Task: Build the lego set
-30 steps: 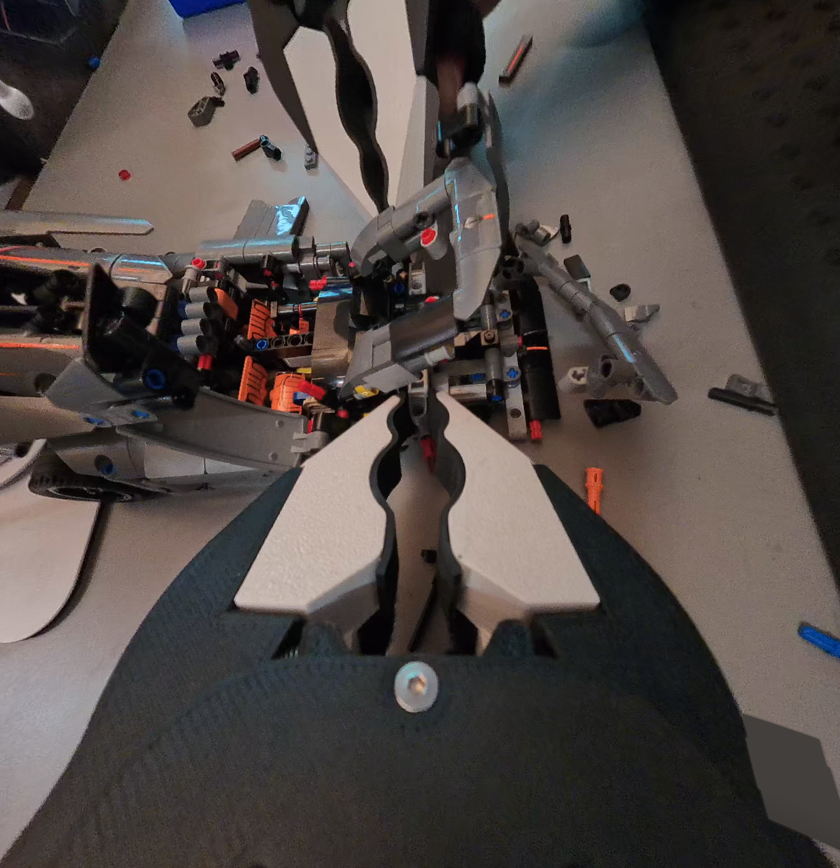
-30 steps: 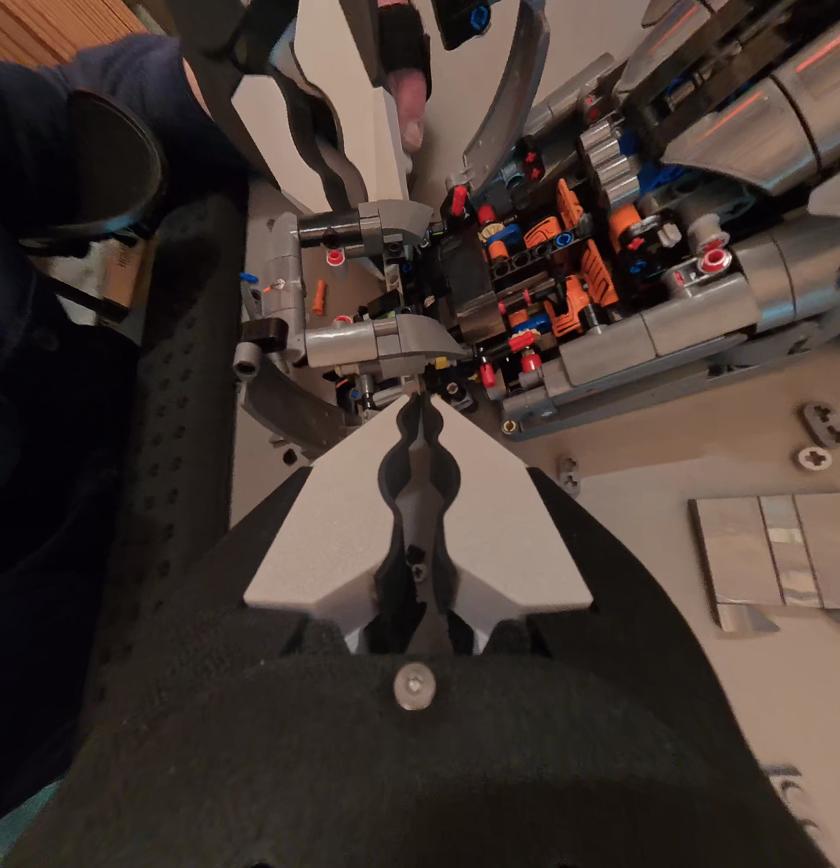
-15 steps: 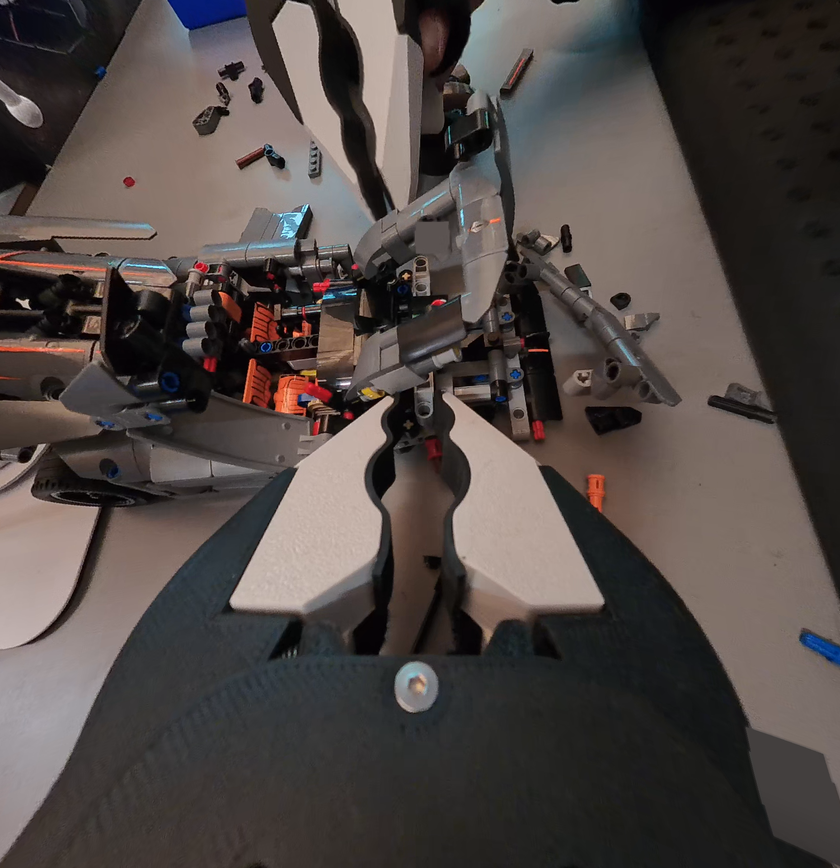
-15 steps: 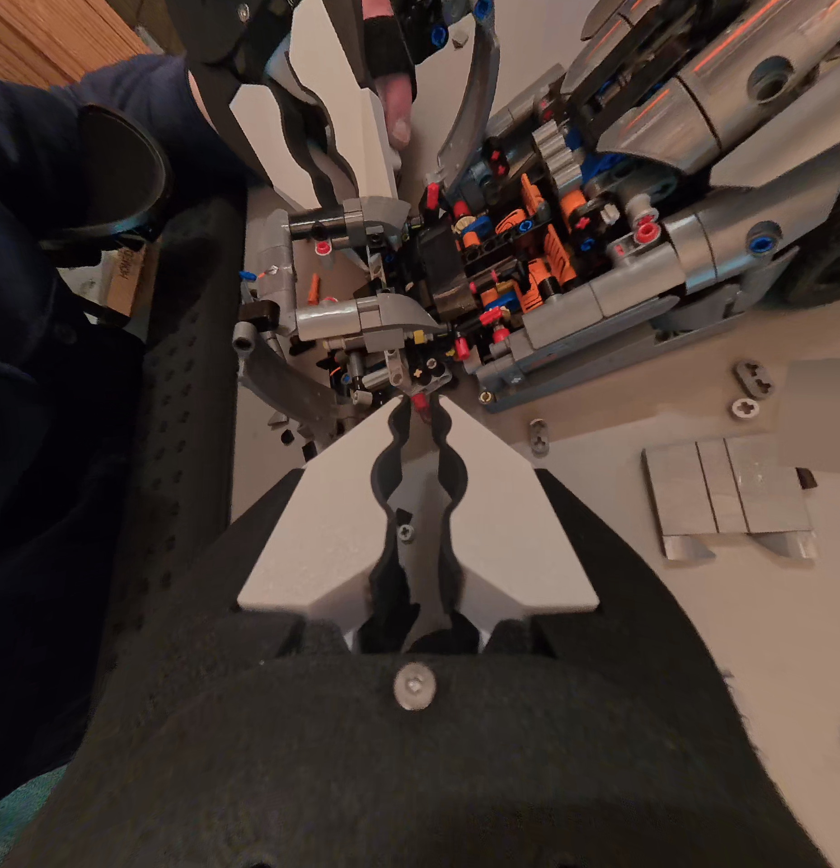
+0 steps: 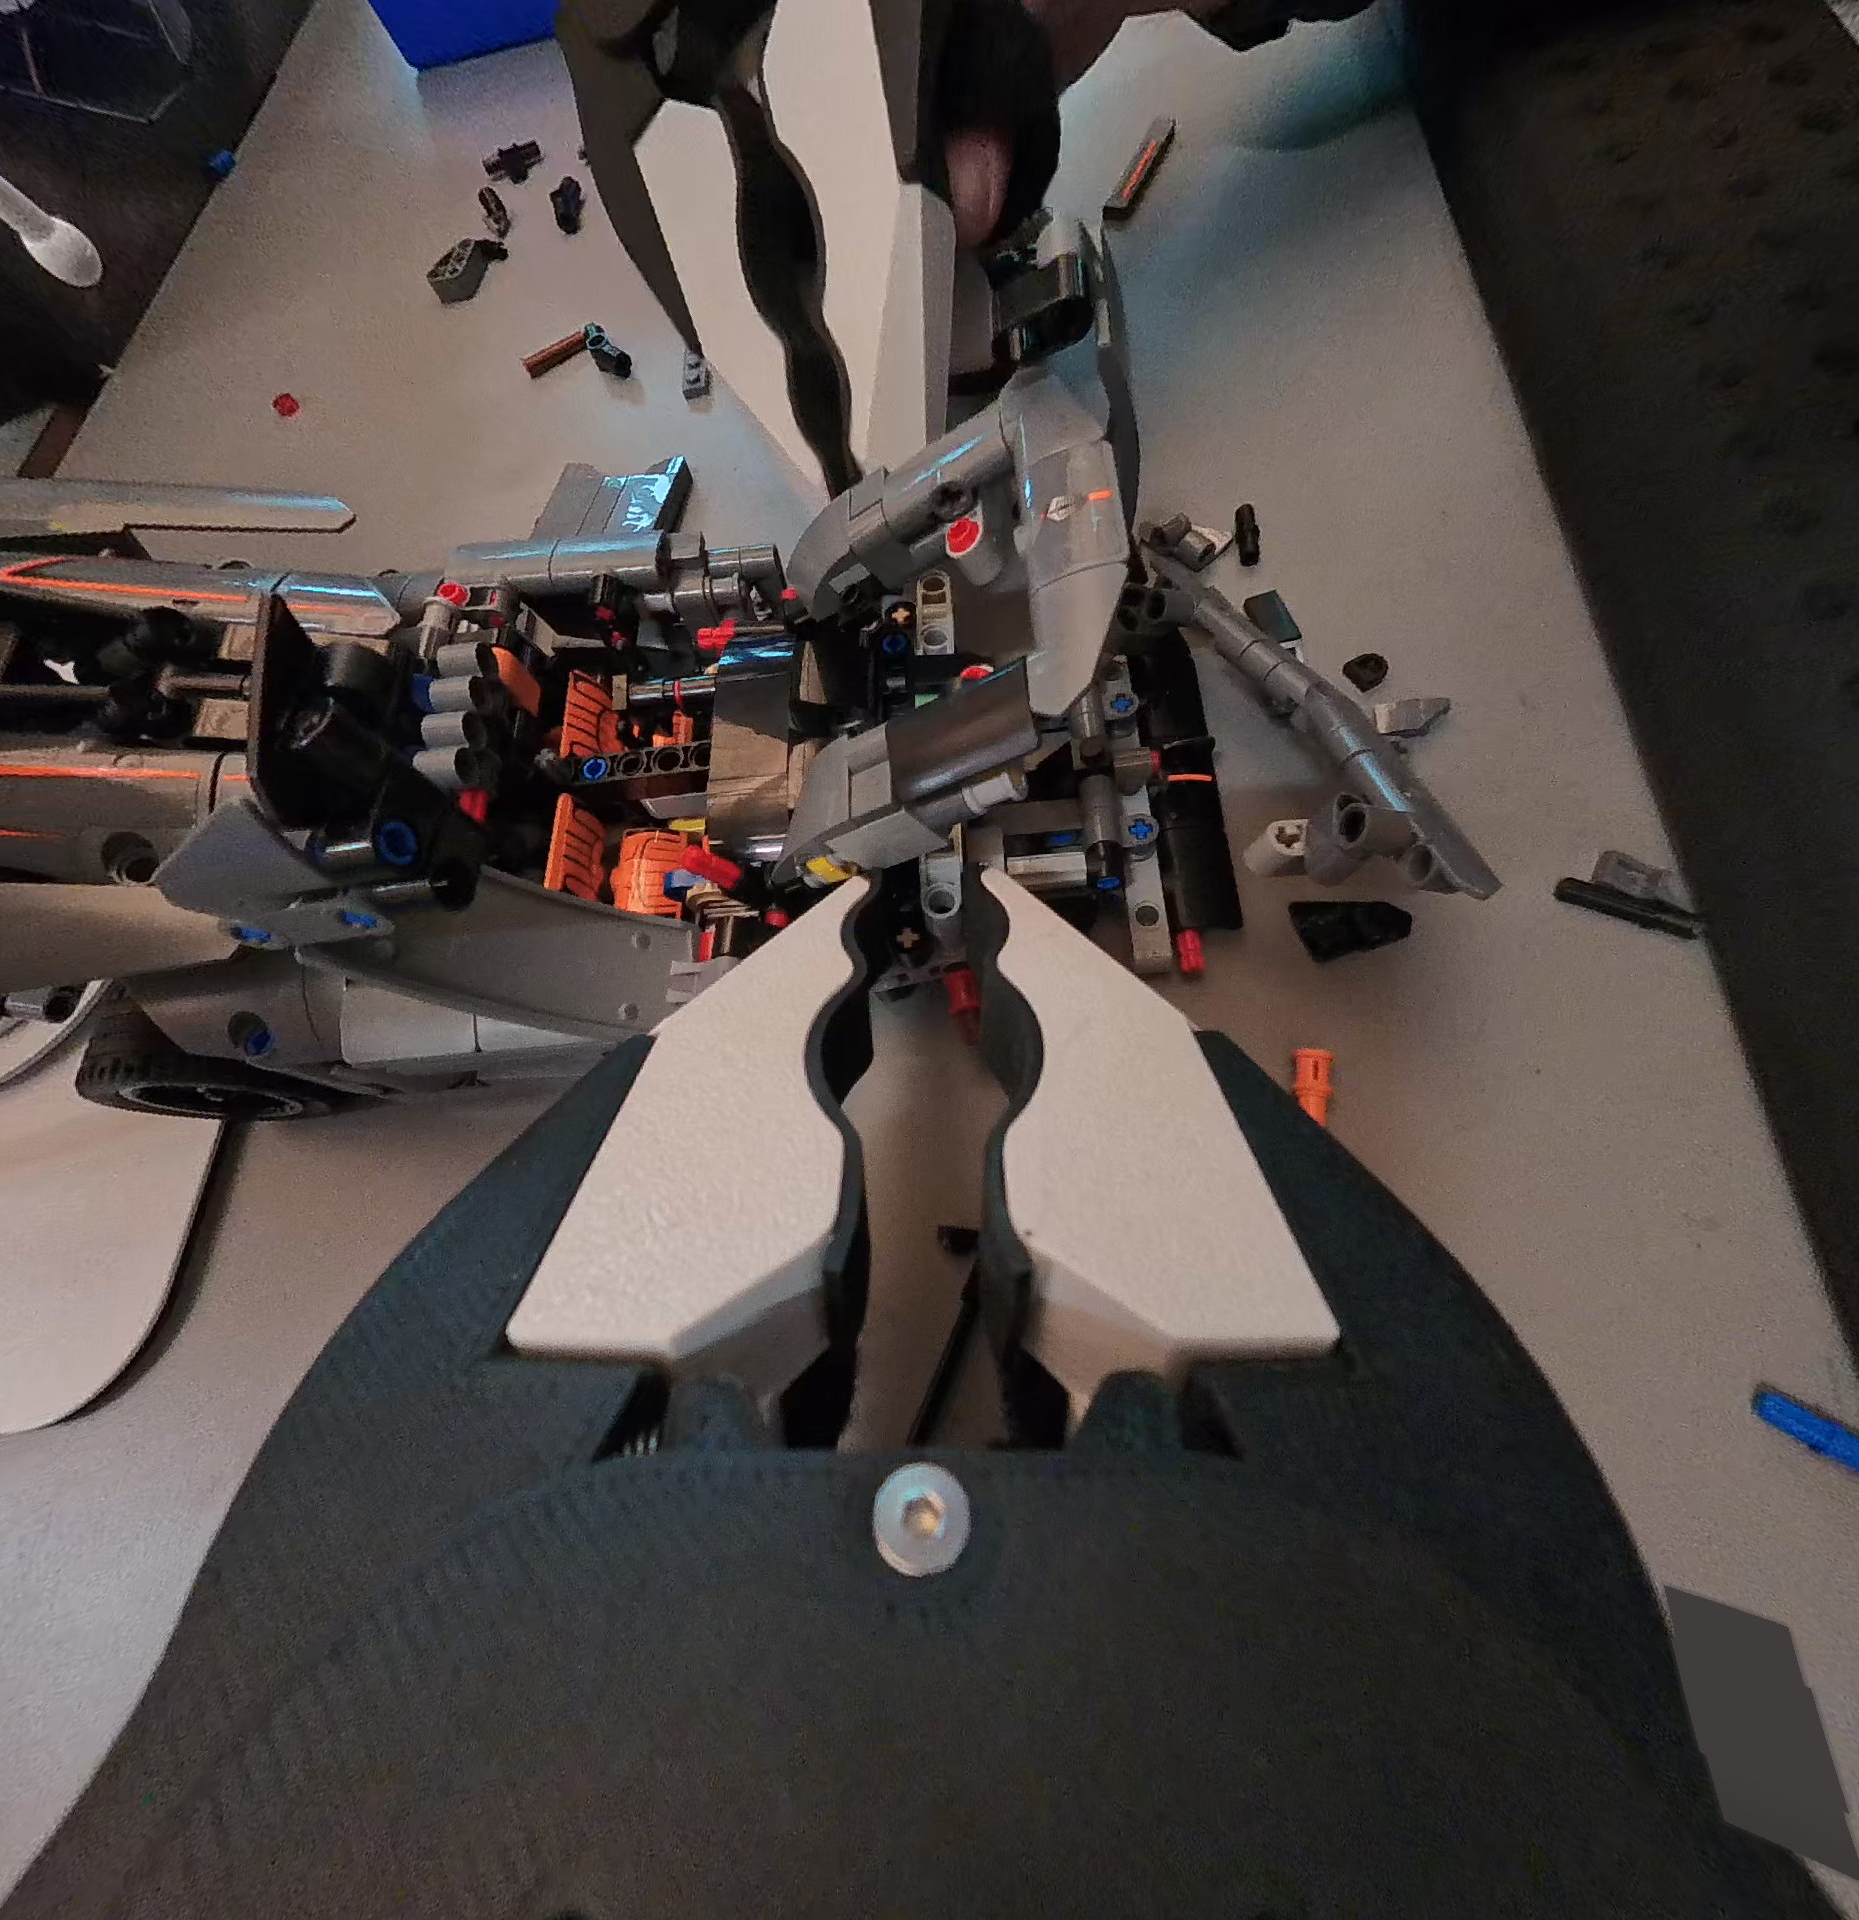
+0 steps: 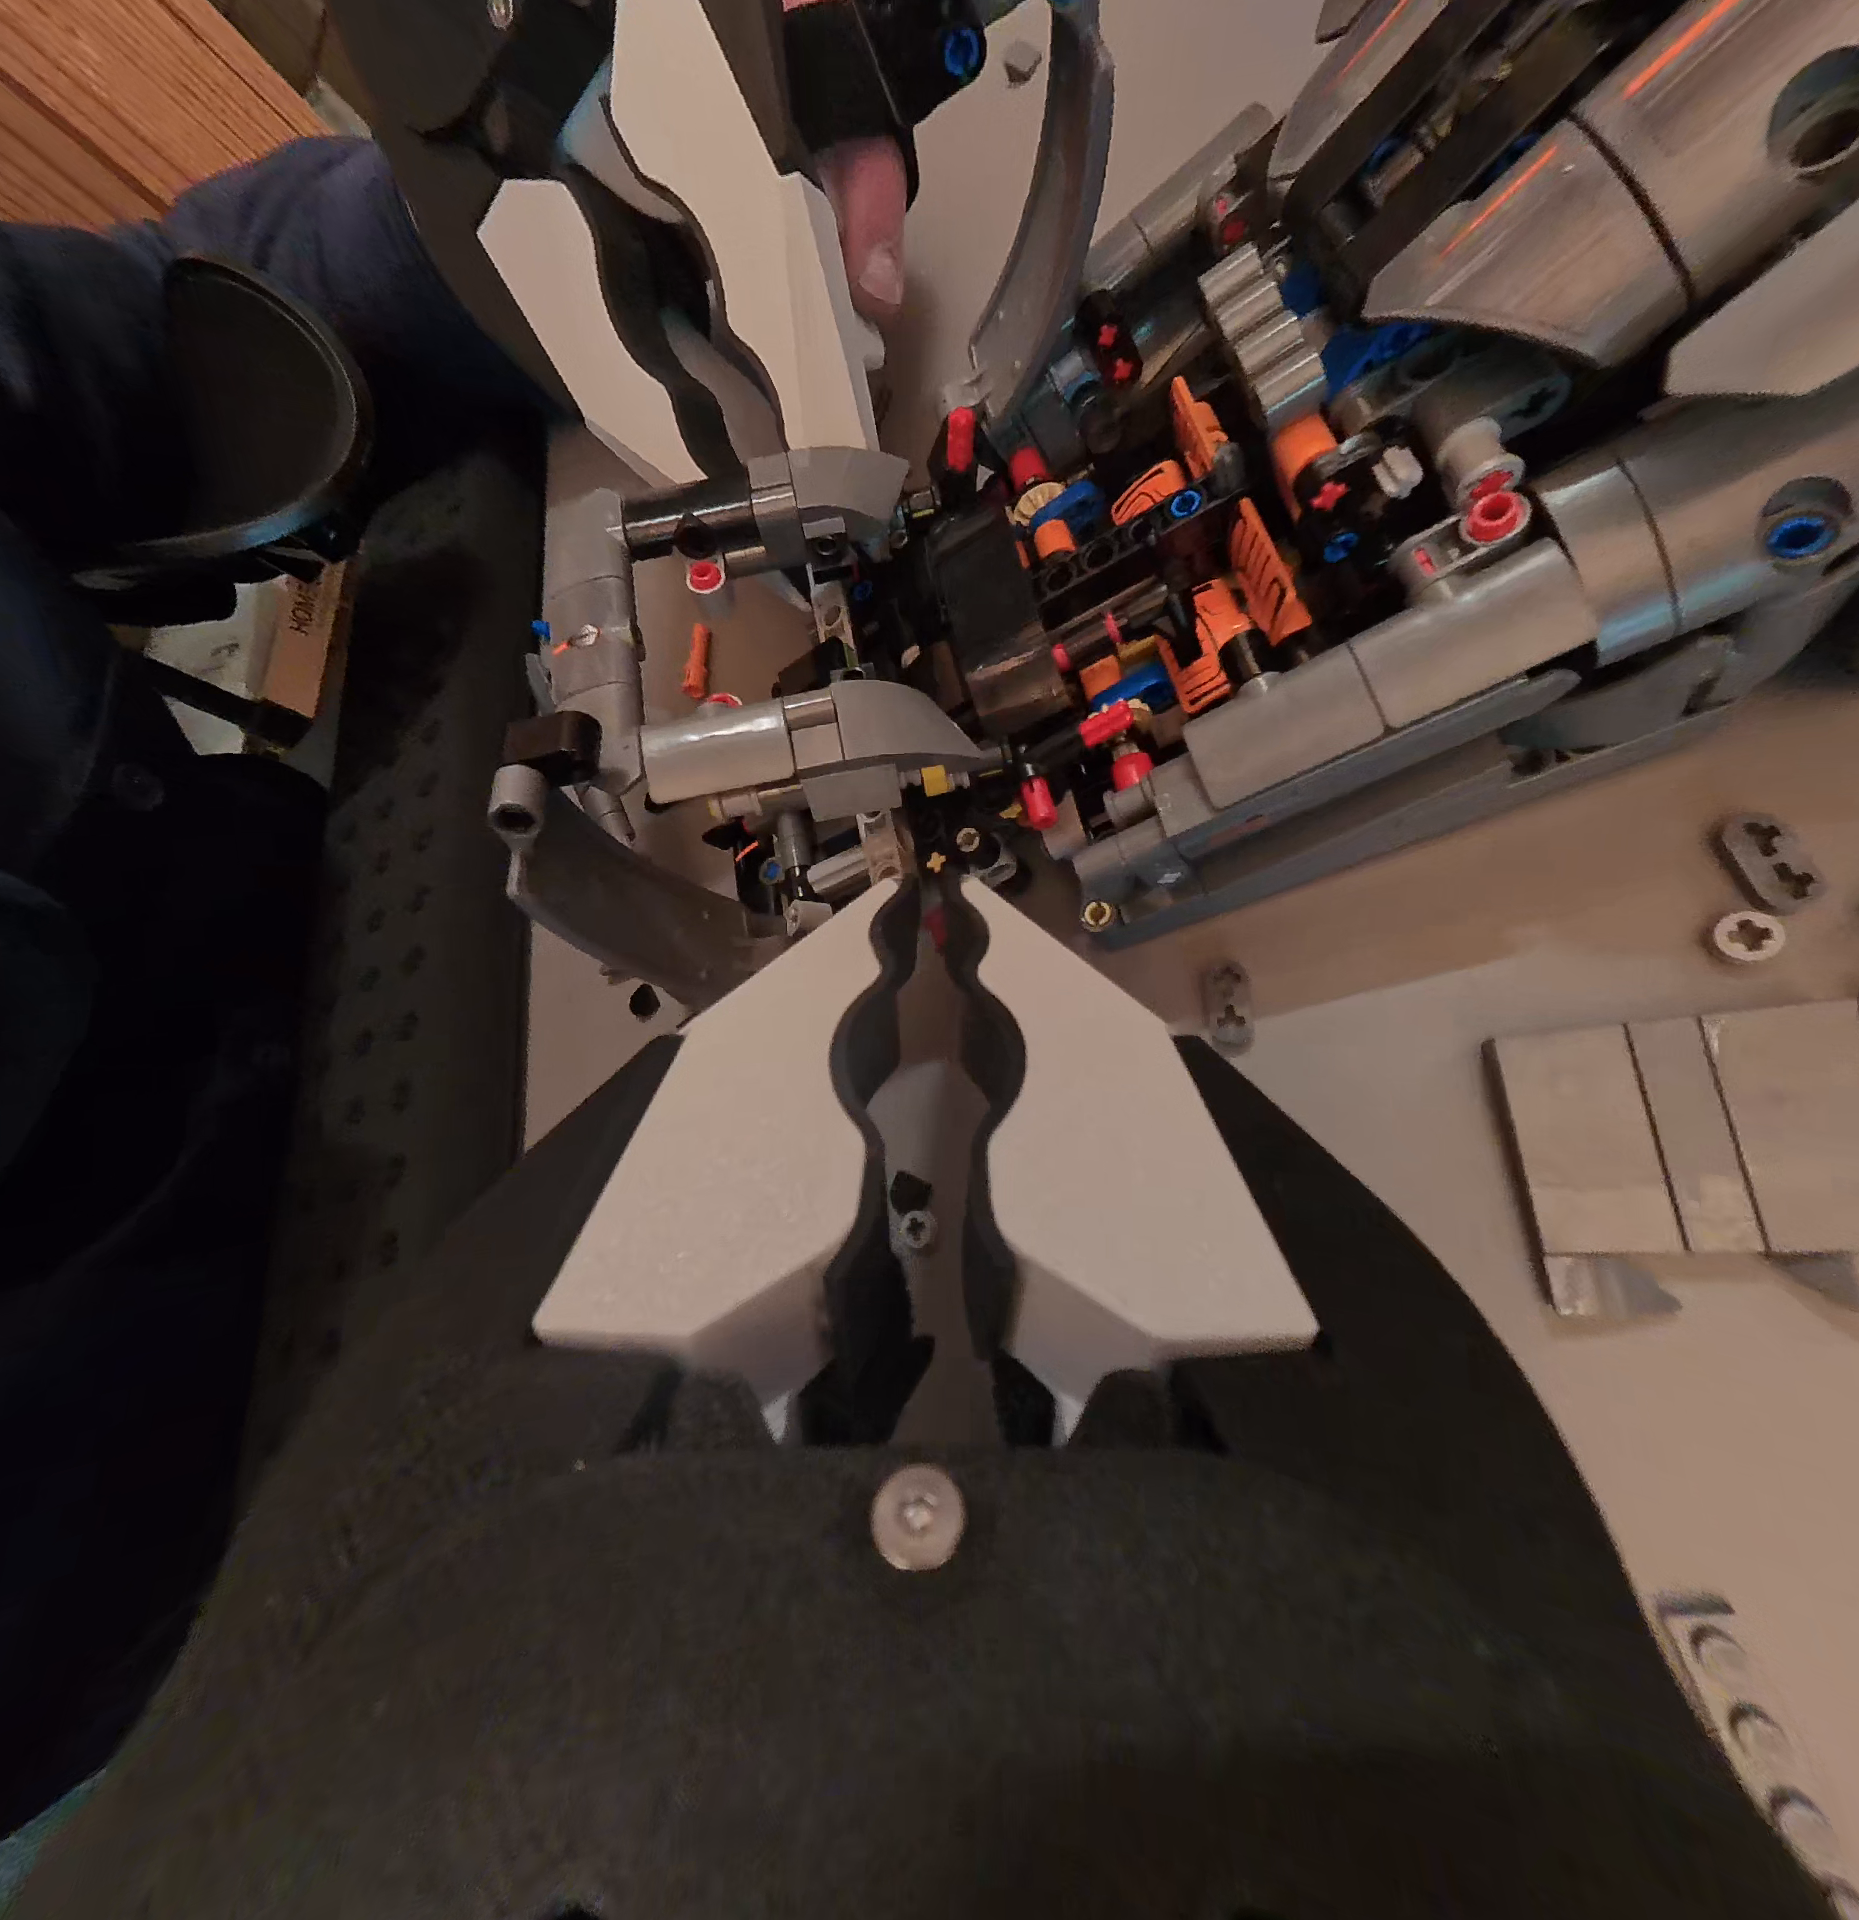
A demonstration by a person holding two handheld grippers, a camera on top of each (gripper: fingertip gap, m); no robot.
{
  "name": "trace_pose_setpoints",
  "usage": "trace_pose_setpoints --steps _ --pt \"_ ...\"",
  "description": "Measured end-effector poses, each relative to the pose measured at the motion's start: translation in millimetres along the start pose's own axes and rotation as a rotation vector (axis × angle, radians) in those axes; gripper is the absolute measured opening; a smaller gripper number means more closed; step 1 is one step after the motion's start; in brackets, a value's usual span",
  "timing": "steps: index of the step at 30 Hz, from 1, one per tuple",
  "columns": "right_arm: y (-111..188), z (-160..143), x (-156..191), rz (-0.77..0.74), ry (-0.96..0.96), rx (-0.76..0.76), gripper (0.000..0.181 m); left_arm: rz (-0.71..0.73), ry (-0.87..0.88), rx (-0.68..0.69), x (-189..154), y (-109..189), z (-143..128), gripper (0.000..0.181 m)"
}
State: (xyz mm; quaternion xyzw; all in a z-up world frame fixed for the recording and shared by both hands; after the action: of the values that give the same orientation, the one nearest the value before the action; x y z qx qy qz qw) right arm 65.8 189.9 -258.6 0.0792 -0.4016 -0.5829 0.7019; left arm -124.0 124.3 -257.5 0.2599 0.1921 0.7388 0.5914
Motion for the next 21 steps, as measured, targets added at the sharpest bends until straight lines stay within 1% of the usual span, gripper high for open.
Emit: trace_pose_setpoints --steps 4,7,10,14,18,21 --pt "4.8 2.2 2.0 0.027 -0.002 -0.035 0.003 -0.006 -0.002 0.0 -0.6 -0.4 0.4 0.008" --pt "-0.8 -0.9 1.8 0.026 0.004 0.001 0.0 -0.007 -0.006 0.003 -1.3 -1.0 0.6 0.006" --pt "-5.5 -5.7 -2.5 -0.015 -0.003 0.052 0.0 -0.006 -0.003 -0.001 -1.3 -1.0 0.7 0.006" --pt "5.6 4.9 3.1 0.028 -0.004 -0.038 0.0 -0.008 -0.004 -0.002 -1.7 -1.5 0.6 0.005" --pt "-3.5 0.4 0.7 0.031 -0.028 -0.007 0.014 -0.01 -0.003 -0.002 -1.7 -1.9 0.6 0.005" --pt "-3.6 0.2 -0.5 0.025 -0.035 -0.005 0.008 -0.009 -0.004 -0.001 -1.8 -1.7 0.7 0.005"
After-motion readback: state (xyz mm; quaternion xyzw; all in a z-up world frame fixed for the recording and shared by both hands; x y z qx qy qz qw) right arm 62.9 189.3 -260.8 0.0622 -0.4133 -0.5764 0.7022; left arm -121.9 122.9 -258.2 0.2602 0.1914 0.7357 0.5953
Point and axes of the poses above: each gripper's, where its closed fingertips meet, y back along the fingers, z out of its top, x = y × z across the jaws, the point moved 8 cm from there along y, back along the fingers, and after that the axes turned 1 degree about x, right-handed, at the moved point
